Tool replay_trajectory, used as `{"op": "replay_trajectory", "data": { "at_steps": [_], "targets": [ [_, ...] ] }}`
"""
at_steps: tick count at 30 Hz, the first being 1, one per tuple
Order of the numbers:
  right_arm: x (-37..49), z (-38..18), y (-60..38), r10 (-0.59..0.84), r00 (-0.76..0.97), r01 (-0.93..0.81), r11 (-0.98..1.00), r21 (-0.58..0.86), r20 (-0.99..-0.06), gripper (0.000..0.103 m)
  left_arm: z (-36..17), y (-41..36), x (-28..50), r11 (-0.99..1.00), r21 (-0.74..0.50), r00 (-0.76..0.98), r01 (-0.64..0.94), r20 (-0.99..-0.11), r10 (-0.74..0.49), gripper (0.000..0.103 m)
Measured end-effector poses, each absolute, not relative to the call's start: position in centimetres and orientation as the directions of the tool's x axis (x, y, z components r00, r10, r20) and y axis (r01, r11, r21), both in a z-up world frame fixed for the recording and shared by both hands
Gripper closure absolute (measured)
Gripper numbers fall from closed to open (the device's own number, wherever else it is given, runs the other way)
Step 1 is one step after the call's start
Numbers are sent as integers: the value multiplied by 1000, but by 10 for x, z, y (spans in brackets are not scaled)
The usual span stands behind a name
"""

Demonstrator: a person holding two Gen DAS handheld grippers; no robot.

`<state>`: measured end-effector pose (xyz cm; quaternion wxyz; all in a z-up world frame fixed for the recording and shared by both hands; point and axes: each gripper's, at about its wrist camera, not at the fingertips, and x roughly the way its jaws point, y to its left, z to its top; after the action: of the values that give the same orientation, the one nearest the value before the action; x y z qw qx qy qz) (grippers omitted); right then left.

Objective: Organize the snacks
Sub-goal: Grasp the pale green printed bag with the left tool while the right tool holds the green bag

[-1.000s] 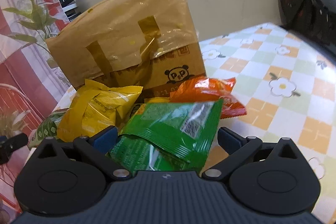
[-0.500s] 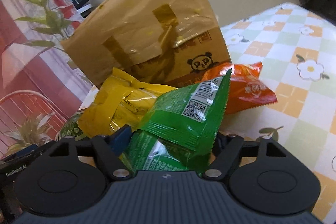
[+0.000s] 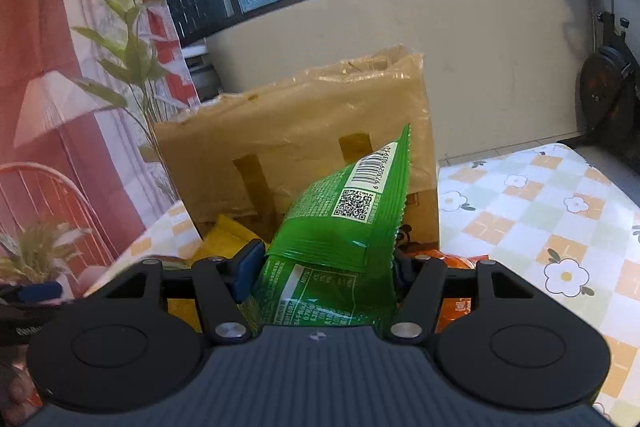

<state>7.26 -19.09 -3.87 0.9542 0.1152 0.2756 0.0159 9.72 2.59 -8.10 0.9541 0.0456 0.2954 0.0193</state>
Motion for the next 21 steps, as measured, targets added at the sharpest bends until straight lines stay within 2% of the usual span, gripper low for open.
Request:
{"op": "replay_trajectory", "data": {
  "at_steps": [8, 16, 21],
  "targets": [
    [75, -55, -194, 84, 816, 63, 970, 233, -571, 41, -83, 45, 111, 997, 47, 801, -58, -594, 74, 11],
    [78, -62, -196, 90, 803, 66, 969, 237, -589, 41, -102, 68, 124, 960, -263, 708, -100, -696, -117, 17],
    [78, -65, -197, 91, 796, 72, 967, 244, -599, 41, -111, 85, 134, 866, -462, 717, -191, -668, -199, 17]
  ]
}}
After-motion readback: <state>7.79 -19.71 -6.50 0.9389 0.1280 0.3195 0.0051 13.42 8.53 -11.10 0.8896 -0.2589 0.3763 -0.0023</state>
